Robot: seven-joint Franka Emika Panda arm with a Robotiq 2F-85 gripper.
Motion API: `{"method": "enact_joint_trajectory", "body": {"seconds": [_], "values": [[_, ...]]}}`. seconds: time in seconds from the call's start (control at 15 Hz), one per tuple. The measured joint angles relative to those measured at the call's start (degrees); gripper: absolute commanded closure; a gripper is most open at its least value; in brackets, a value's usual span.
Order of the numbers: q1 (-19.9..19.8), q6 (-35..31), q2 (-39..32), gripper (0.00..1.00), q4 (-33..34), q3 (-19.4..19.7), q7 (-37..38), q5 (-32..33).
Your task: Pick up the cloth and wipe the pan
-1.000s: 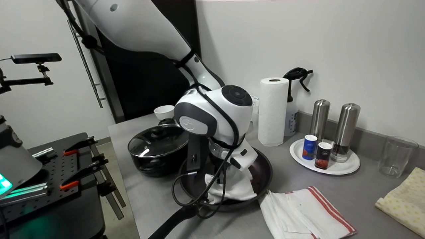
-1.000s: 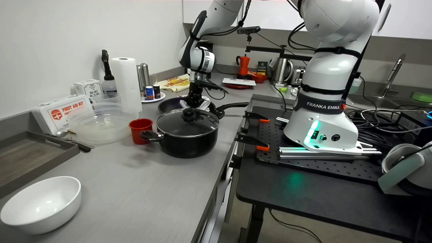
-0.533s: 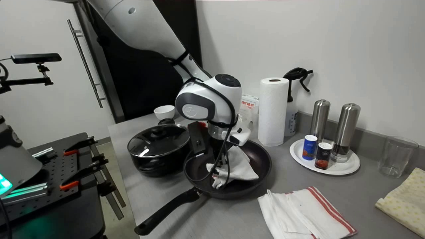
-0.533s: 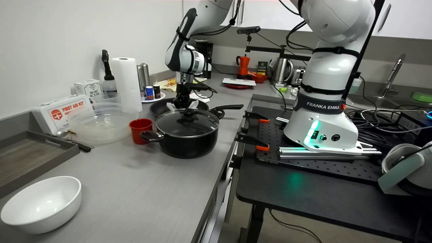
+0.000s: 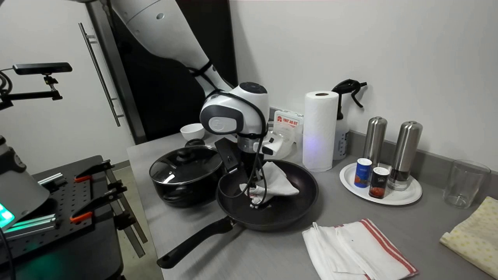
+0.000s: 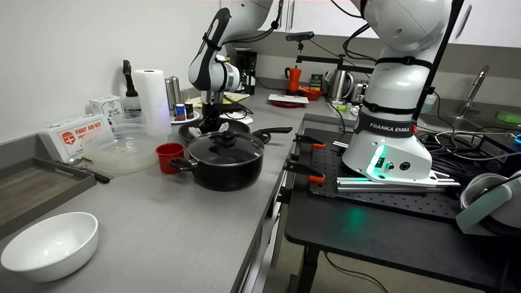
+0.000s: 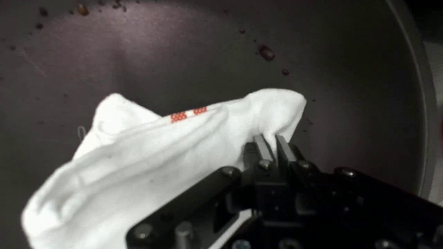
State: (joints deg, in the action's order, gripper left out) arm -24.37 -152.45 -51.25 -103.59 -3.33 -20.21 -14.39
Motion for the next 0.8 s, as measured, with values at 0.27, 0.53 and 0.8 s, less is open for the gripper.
{"method": "enact_joint_trajectory", "body": {"seconds": [0.27, 0.53, 0.8], "values": [[-0.3, -0.9, 0.2, 0.98, -0.7, -0.2, 0.5, 0.0], [-3.3, -0.9, 0.4, 0.98, -1.1, 0.0, 1.5, -1.4], [-8.5, -0.9, 0.7, 0.98, -1.8, 0.0, 1.5, -3.4]]}}
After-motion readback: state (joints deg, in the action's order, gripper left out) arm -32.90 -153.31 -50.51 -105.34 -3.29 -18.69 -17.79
